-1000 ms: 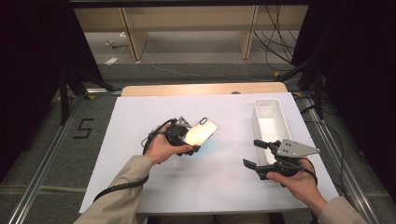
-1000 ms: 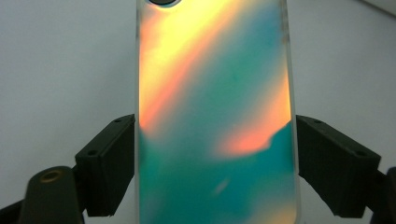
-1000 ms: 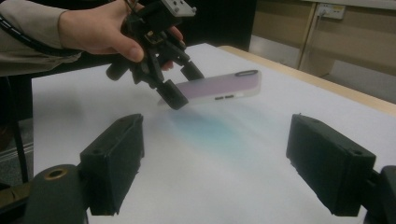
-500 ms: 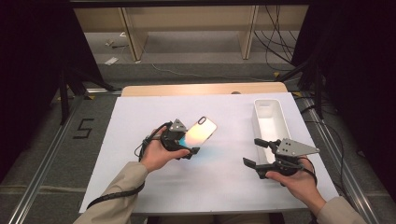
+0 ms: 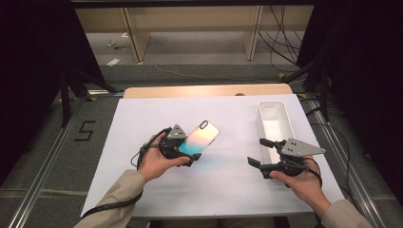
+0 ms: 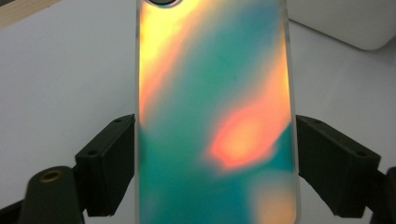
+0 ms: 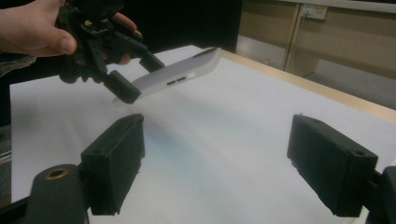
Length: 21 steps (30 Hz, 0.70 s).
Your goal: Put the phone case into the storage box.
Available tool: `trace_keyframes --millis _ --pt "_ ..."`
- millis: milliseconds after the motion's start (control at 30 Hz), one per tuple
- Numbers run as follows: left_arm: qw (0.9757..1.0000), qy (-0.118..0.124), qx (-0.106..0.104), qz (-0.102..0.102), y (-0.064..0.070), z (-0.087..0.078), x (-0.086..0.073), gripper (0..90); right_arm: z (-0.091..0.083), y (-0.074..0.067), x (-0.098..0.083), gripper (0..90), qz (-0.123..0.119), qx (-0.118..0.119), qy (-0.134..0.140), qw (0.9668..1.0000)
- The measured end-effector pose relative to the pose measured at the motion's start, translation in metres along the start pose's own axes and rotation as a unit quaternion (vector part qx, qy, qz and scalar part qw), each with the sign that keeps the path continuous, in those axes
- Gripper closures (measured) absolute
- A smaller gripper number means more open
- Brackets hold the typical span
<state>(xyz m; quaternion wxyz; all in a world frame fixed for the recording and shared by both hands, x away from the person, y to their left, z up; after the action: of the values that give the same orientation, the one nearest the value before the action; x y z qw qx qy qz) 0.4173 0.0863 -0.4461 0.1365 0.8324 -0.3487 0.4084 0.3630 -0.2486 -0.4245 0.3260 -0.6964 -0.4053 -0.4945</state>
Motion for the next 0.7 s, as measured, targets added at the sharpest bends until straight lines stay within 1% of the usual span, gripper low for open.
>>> trace_keyframes --millis 100,333,433,500,700 --pt "1.0 0.002 0.0 0.003 0.002 -0.003 -0.001 17.2 0.001 0.0 0.001 19.9 0.001 -0.004 0.0 1.0" --pt "1.0 0.005 -0.001 0.004 0.005 -0.006 -0.004 17.2 0.003 0.002 0.005 20.0 0.006 -0.01 0.004 0.9999" --pt "0.9999 0.008 -0.002 0.009 0.008 -0.008 -0.005 17.2 0.004 0.002 0.007 20.0 0.007 -0.013 0.003 0.9999" --pt "0.9999 0.01 -0.001 0.012 0.01 -0.008 -0.004 17.2 0.005 0.001 0.008 20.2 0.007 -0.015 -0.002 0.9999" --pt "0.9998 0.012 -0.001 0.014 0.014 -0.009 -0.004 17.2 0.008 0.0 0.011 20.2 0.008 -0.017 -0.001 0.9998"
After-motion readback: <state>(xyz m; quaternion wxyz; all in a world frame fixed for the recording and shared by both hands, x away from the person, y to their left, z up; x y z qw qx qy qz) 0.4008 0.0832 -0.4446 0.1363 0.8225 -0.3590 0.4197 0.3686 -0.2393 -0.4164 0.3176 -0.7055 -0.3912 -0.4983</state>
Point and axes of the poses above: each handheld gripper's, and its own axes: z roughly forward along the jaws, x roughly out of its top, y roughly to its right, the point moved 2 cm from there along z, roughly forward along the jaws, and after that the axes turned 10 degrees about x, right-handed, at the moved point
